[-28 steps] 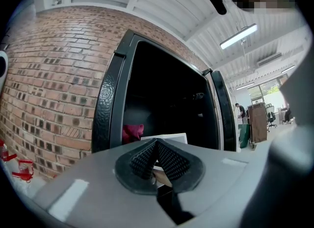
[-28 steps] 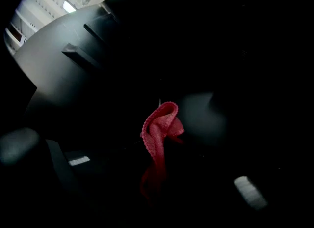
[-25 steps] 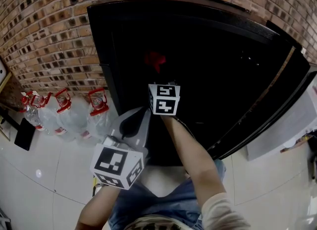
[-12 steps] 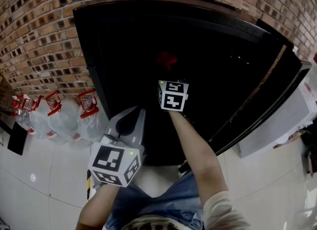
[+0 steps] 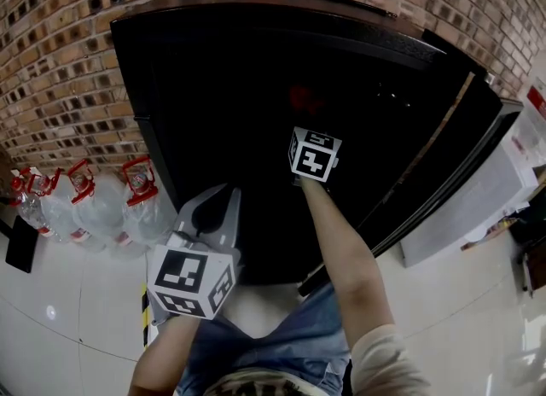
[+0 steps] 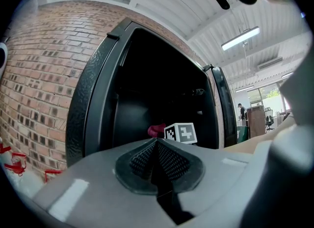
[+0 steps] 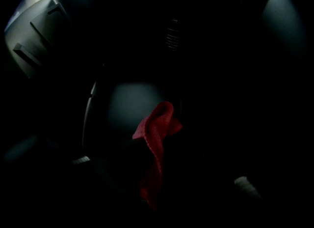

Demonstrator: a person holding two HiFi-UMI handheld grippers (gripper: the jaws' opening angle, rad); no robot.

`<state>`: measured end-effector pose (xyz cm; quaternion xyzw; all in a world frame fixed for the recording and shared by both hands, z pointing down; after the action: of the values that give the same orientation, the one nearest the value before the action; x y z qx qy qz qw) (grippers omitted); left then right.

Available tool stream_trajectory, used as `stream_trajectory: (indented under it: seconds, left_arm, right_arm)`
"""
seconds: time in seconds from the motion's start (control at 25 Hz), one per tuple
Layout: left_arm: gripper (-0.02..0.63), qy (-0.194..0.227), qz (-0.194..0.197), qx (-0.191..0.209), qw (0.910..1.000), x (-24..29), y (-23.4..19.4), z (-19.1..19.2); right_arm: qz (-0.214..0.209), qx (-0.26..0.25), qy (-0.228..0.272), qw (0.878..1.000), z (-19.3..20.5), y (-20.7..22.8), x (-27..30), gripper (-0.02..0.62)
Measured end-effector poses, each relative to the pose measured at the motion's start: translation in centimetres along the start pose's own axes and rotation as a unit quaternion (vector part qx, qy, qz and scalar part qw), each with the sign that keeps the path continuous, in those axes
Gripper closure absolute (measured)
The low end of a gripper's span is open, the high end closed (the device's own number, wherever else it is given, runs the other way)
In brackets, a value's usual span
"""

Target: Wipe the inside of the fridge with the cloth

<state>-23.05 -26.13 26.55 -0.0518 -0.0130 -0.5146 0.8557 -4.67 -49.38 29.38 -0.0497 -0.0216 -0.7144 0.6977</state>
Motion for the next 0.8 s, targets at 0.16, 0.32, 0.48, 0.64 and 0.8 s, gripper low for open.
stream_trajectory:
  seconds: [0.16,0.32,0.48,0.64,0.8]
  left_arm:
    - [0.617,0.004,-0.001,0.000,1.0000,-0.2,-0.1,-0.3]
    - [0.616,0.001,0.002,-0.001,1.0000,-0.1,0.3,-0.1]
    - [0.617,0.001,0.001,-0.002,1.0000,-0.2,0.5,-0.2]
    - [0.617,0.005,0.002,0.000,1.0000,-0.1,1.3,-0.4]
    - [0.617,0.003,0.009,-0.004,0.9999,0.2,2.2,-0.1]
  right_arm:
    - [0.009,0.002,-0.003,1.000,-0.1,0.6,-0.2,0.526]
    - [0.006,0.001,-0.005,1.000,0.4,1.1,-1.2,0.527]
    - [0.005,0.016,-0.003,1.000,0.2,1.0,-3.3,0.526]
    - [-0.011,0.018,-0.003,1.000,-0.2,0.7,-6.7,0.525]
    - [-0.012,-0.002,0.008,1.000,-0.3,0.4,-10.5,0.525]
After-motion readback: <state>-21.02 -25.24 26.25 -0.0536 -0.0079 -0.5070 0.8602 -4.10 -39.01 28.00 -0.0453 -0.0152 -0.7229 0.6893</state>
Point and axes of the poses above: the fingertips, and each gripper's own axes: x forward along the fingers, y to its right, z out of its underside, the point moved 2 cm from there along -x, backward along the fingers, and after that the axes turned 6 degrees about -y, right-handed, at the moved point
